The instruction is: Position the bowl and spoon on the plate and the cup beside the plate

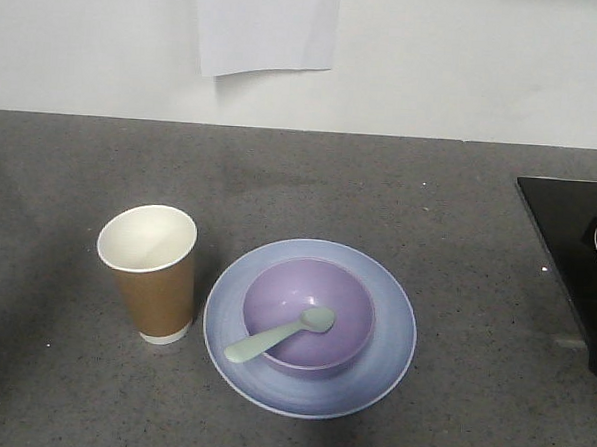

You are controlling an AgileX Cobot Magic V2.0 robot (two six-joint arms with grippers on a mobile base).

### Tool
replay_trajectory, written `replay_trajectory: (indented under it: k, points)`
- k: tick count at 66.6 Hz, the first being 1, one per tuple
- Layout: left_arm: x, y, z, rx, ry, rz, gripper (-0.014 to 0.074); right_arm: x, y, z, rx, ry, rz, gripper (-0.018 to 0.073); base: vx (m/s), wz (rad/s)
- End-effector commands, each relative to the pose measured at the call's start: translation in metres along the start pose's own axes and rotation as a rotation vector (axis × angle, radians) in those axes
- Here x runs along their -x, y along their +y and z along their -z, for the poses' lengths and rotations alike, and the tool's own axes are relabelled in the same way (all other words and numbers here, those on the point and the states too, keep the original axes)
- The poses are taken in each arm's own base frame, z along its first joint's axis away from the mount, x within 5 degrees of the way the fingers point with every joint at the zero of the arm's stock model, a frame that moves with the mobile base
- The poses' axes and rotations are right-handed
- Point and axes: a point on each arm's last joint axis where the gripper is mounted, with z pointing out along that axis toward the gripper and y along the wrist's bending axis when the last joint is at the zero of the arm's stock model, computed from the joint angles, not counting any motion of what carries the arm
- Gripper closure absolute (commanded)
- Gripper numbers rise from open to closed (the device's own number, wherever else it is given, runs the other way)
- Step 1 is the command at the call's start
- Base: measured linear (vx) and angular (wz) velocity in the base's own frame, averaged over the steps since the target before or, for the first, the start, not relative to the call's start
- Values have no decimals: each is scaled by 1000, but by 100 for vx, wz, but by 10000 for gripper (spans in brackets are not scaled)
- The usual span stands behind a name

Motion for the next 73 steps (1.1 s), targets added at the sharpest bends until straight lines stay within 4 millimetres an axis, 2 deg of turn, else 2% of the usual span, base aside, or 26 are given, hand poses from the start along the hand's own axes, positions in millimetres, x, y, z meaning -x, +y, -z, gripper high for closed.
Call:
replay_trajectory:
  k: [1,30,40,47,55,68,73]
  points:
    - [12,1,3,5,-88,6,604,13,-1,2,-4,-89,9,562,0,0]
    - [12,1,3,5,-87,7,604,13,-1,2,-4,-89,9,562,0,0]
    - [1,0,-2,-1,-34,3,604,13,-1,2,-4,-89,9,562,0,0]
    - [-26,-5,-13,-5,-31,3,604,13,-1,2,-4,-89,9,562,0,0]
    - [-77,-14,-26,-16,-48,18,604,13,-1,2,-4,-89,9,562,0,0]
    - [-149,-20,-24,42,-141,117,604,13,-2,2,-5,-86,9,562,0,0]
    - [-166,-20,-21,86,-182,147,604,13,-2,2,-5,-86,9,562,0,0]
